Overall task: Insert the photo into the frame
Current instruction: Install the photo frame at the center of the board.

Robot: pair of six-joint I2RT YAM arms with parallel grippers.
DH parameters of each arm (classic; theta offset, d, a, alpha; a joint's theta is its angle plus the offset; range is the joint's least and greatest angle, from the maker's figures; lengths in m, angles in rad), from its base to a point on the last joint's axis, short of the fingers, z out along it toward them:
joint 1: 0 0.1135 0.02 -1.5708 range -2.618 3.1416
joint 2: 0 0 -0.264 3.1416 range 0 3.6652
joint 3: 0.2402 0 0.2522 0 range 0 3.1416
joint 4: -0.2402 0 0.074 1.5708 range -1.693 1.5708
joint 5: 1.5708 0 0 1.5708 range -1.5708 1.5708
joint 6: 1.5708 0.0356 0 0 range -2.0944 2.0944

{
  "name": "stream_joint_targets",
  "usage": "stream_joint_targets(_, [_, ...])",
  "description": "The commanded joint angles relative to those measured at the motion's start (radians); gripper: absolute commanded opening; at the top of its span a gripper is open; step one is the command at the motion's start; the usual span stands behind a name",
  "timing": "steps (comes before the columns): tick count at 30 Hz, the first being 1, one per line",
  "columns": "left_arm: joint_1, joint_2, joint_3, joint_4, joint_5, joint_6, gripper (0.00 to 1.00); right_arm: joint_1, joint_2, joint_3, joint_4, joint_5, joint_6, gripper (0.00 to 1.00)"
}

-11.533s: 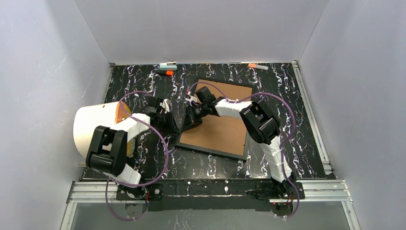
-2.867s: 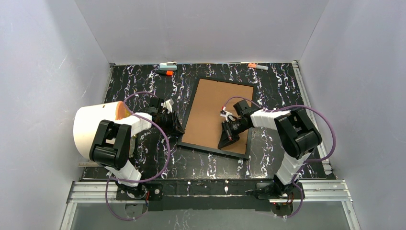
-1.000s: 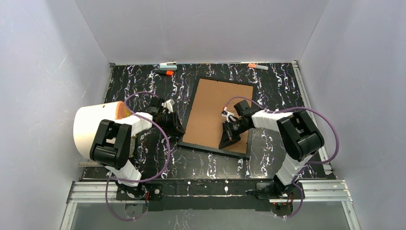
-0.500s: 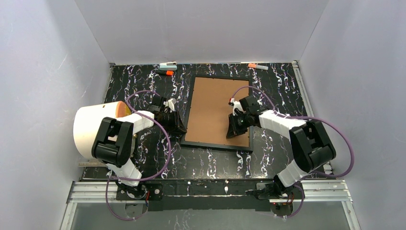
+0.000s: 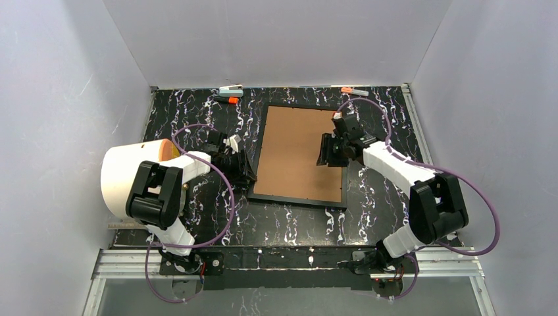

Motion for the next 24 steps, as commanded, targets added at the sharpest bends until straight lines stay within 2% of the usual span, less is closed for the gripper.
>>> stream_joint_targets(1, [0.010,-0.007,-0.005,-0.009,0.030,0.004,0.44,-0.003,0.011,0.118,-0.107,0.162,0.132,0.56])
stream_joint_targets(5, [0.006,0.011,-0.029,0.036,0.149,-0.032,0.34,0.030,0.116,0.247,-0.156,0.176,0.183,0.56])
stream_joint_targets(8, [-0.009,-0.003,-0.056,0.053,0.179,-0.051,0.26,0.067,0.220,0.373,-0.194,0.195,0.198,0.57])
stream_joint_targets(15, [-0.070,-0.096,-0.162,0.097,0.157,-0.120,0.23,0.200,0.496,0.756,-0.314,0.243,0.179,0.59])
stream_joint_targets(20, [-0.090,-0.230,-0.287,0.198,0.116,-0.224,0.26,0.313,0.671,0.970,-0.409,0.334,0.187,0.62])
stream_joint_targets(22, [-0.090,-0.309,-0.311,0.175,0.067,-0.245,0.34,0.346,0.719,1.013,-0.414,0.368,0.198,0.66])
stream_joint_targets(24, [-0.087,-0.389,-0.298,0.076,-0.009,-0.213,0.41,0.369,0.774,1.076,-0.437,0.386,0.214,0.67])
